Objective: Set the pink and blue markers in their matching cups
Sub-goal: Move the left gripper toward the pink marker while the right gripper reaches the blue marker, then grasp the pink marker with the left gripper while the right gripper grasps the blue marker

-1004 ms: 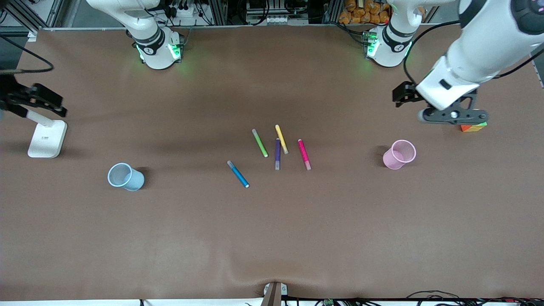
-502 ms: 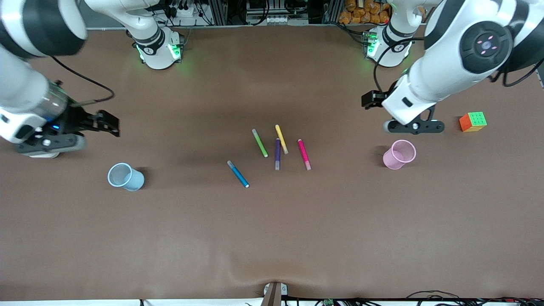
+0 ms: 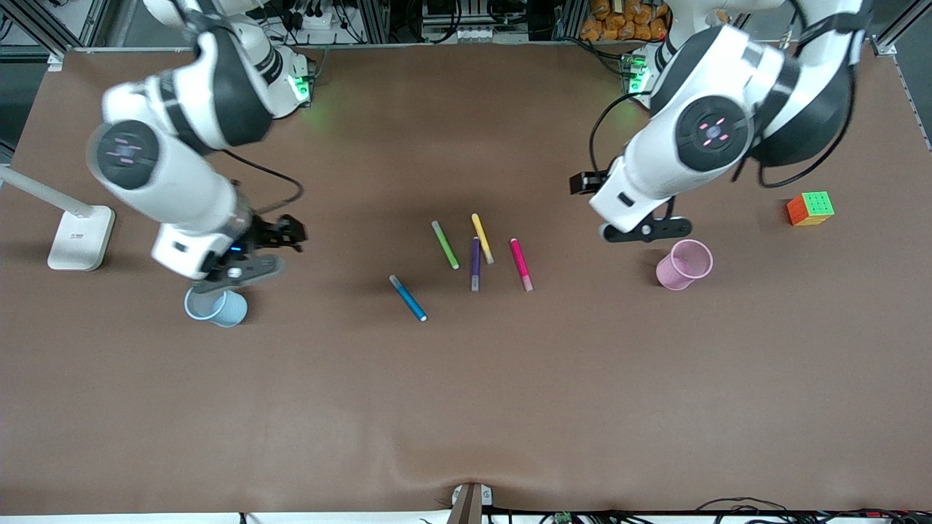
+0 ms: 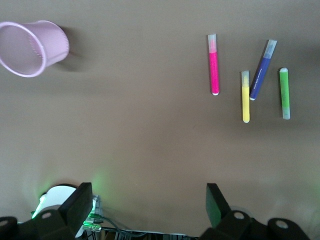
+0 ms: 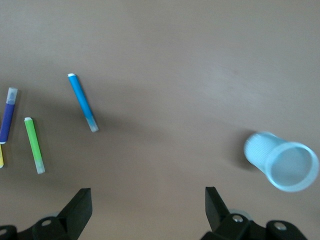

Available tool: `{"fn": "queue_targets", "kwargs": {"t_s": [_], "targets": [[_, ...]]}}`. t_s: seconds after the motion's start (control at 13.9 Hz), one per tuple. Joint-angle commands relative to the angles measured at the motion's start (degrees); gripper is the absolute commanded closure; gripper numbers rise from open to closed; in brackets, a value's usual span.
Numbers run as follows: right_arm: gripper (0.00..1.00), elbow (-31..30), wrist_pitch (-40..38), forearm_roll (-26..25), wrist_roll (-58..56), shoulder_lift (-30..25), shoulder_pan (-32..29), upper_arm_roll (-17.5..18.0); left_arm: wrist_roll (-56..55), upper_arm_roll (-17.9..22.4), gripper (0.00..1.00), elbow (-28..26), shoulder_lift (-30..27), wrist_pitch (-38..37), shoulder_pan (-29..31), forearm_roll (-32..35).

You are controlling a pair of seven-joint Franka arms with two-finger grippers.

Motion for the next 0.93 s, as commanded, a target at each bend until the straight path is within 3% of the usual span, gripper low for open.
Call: {"fn": "queue_targets", "kwargs": {"t_s": [0.0, 0.22, 0.57, 0.86], "targets": [[0.0, -3.5, 7.2, 0.7, 0.2, 2.8, 3.4, -0.6, -3.1, 0.0, 0.0, 1.6, 3.1, 1.3, -1.8, 0.3], [0.0, -3.7, 13.4, 0.6, 0.4, 8.1, 7.3, -0.7, -5.0, 0.0, 0.0, 1.5, 6.8, 1.7, -2.9, 0.2], [0.0, -3.6, 22.6, 0.3, 0.4, 16.0, 8.4, -0.7, -5.6, 0.0, 0.0, 1.3, 11.4, 3.0, -3.3, -0.3], [0.0, -3.3, 32.7, 0.2, 0.4, 22.1, 9.4, -0.7, -7.3, 0.0, 0.0, 1.6, 15.4, 8.4, -3.3, -1.5]]}}
